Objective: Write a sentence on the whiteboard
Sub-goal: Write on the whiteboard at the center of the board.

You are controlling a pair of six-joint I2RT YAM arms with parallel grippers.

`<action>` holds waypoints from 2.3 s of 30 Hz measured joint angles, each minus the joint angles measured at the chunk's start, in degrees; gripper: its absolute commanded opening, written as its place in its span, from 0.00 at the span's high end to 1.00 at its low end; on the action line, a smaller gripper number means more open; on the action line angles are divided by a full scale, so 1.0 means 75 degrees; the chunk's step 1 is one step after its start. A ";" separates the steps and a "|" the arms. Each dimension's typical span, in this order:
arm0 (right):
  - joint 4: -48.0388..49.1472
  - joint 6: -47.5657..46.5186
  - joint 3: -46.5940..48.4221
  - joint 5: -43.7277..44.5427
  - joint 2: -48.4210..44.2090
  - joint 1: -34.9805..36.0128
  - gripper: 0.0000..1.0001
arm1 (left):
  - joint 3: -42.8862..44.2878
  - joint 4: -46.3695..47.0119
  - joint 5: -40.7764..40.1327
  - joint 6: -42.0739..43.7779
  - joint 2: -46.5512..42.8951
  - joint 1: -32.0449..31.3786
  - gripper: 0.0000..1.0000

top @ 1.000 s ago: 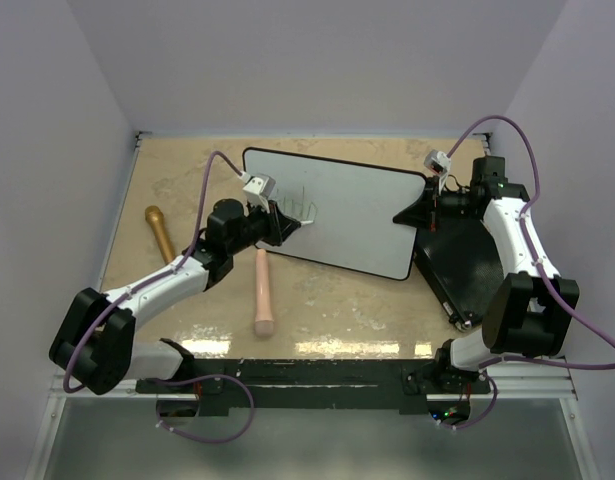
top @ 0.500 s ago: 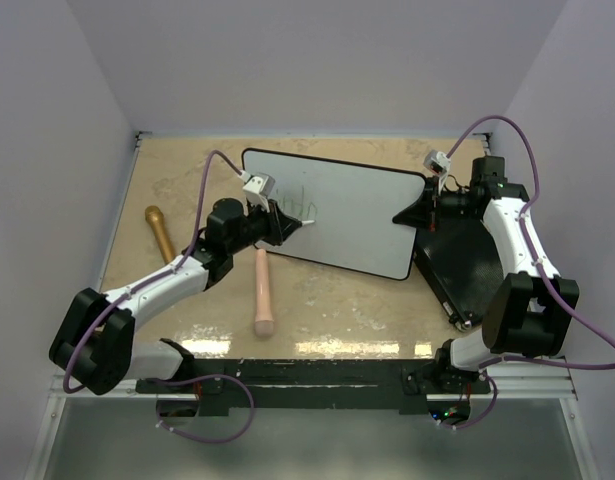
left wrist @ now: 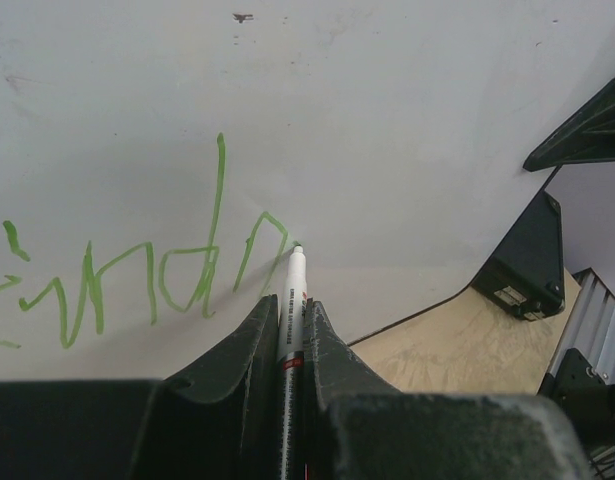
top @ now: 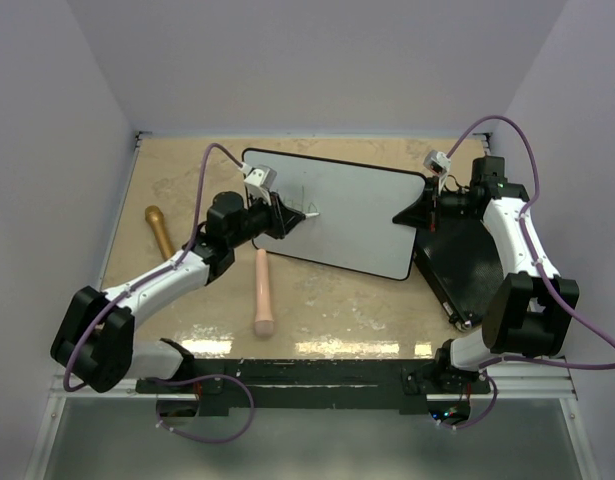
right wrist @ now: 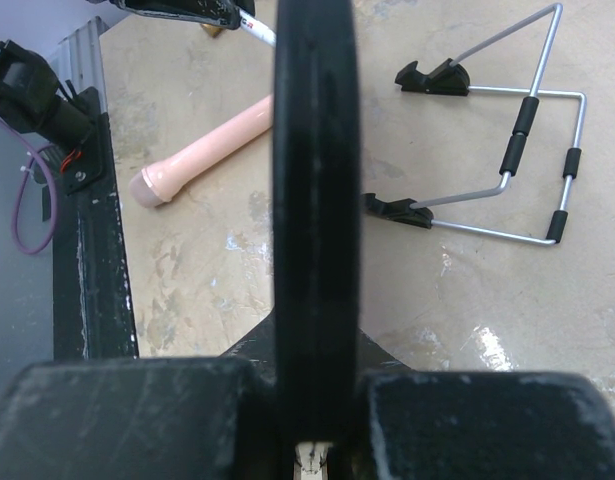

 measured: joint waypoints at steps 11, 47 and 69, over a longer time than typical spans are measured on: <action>0.0000 0.0000 0.0000 0.0003 0.0000 -0.0003 1.00 | 0.0294 0.0035 0.0463 -0.0125 0.0402 -0.0041 1.00; -0.0003 0.0003 0.0000 0.0015 0.0000 -0.0003 1.00 | 0.0318 -0.0070 0.0761 -0.0131 0.0283 0.0425 1.00; 0.0017 -0.0029 0.0000 0.0020 0.0000 -0.0003 1.00 | 0.0323 -0.0335 0.1428 -0.0146 0.0991 0.0277 1.00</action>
